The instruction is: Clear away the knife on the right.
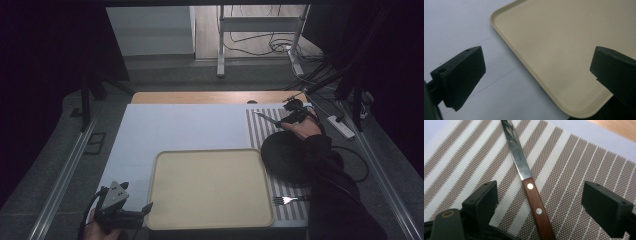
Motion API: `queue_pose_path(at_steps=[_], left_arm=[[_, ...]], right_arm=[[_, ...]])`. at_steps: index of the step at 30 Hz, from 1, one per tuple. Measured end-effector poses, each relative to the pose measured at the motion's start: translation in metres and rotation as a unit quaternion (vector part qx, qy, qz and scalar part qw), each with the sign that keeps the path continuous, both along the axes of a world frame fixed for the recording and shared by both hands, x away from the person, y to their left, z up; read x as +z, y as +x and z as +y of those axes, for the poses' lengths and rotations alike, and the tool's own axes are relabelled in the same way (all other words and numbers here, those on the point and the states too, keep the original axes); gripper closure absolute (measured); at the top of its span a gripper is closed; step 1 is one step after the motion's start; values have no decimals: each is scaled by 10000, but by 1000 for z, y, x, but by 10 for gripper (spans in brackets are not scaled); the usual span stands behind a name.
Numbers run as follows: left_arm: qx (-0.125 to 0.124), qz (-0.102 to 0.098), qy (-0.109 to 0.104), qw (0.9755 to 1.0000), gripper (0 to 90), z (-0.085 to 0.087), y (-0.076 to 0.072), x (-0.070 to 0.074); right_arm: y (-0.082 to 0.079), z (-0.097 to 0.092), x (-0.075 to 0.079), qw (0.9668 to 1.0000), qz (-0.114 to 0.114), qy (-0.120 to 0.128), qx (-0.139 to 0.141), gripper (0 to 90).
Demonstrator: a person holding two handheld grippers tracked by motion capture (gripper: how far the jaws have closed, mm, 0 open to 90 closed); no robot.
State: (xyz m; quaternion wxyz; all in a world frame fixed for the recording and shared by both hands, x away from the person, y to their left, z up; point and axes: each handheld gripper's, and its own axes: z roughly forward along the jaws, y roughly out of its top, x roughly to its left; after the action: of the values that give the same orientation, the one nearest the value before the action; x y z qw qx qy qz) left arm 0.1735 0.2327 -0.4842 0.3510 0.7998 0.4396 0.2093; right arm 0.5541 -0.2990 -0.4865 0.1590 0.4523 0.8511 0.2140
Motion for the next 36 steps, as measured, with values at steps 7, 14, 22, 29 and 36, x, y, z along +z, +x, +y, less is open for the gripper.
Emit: queue_pose_path(at_steps=[7, 14, 22, 29, 36], left_arm=[[-16, -1, 18, 10000, 0, 0, 0, 0], [-32, -3, 32, 10000, 1, -1, 0, 0], [-30, -4, 37, 10000, 2, -1, 0, 0], [-40, -8, 32, 10000, 3, -1, 0, 0], [-50, -6, 51, 10000, 3, -1, 0, 0]], right_arm=[[7, -9, -14, 9996, 243, 63, 125, 295], [7, -9, -11, 9988, 238, 119, 415, 592], [6, -5, -10, 9970, 219, -41, 736, 780], [6, -6, -8, 9971, 55, -252, 714, 782], [5, -23, 3, 9986, -232, -153, 446, 782]])
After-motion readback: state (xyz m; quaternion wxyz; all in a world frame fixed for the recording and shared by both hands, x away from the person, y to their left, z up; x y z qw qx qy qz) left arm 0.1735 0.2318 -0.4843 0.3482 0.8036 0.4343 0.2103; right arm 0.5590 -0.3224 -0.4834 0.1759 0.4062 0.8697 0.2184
